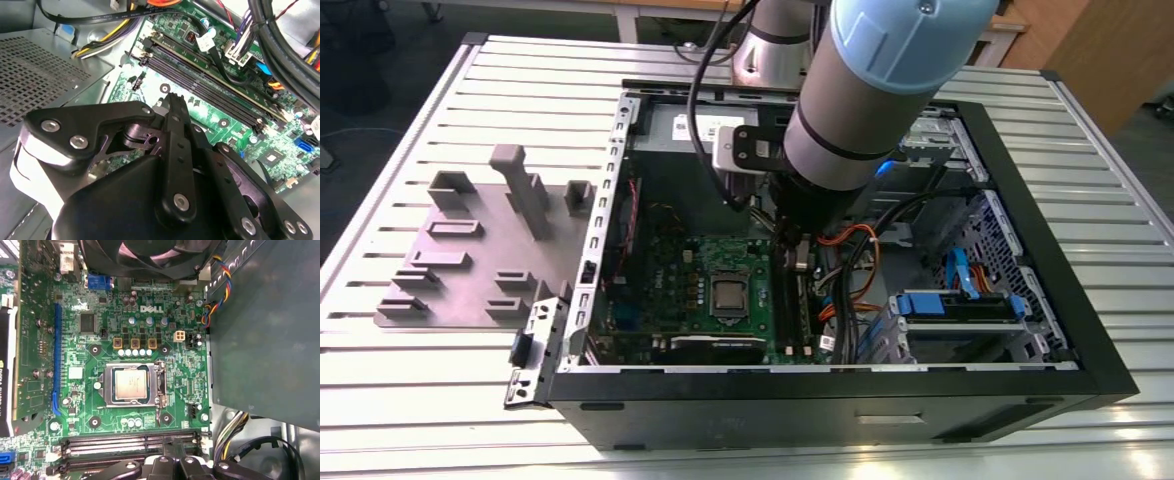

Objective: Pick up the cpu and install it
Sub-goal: 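Install the first cpu locking lever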

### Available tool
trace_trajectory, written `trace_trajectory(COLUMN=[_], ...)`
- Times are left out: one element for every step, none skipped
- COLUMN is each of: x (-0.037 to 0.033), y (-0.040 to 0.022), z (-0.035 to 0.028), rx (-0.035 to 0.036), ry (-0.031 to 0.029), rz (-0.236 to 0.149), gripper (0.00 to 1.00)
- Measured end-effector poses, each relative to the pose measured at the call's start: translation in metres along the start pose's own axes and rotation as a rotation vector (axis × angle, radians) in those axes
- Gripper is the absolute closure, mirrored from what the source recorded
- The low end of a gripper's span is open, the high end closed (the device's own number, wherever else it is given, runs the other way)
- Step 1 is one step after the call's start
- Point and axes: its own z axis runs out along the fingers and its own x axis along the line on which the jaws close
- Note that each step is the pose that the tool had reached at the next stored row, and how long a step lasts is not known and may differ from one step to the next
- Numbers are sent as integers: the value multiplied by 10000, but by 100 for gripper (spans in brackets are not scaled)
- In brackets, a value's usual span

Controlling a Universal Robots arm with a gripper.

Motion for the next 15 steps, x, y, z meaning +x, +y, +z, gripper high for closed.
trace_trajectory(x=[0,0,0,1,1,2,3,5,6,7,8,9,9,10,10], y=[0,0,0,1,6,19,39,63,91,112,129,140,145,148,150], z=[0,0,0,-1,0,1,4,7,9,12,14,15,16,17,18], rx=[0,0,0,-1,-1,-1,-1,-1,-1,-1,-1,-1,-1,-2,-3], ry=[-2,-2,-1,-1,-1,-1,-3,-4,-5,-6,-6,-6,-5,-5,-5], rz=[0,-1,0,0,0,0,-1,-1,-1,0,0,0,0,-2,-8], gripper=[89,89,89,89,89,89,89,89,89,89,89,89,89,89,89])
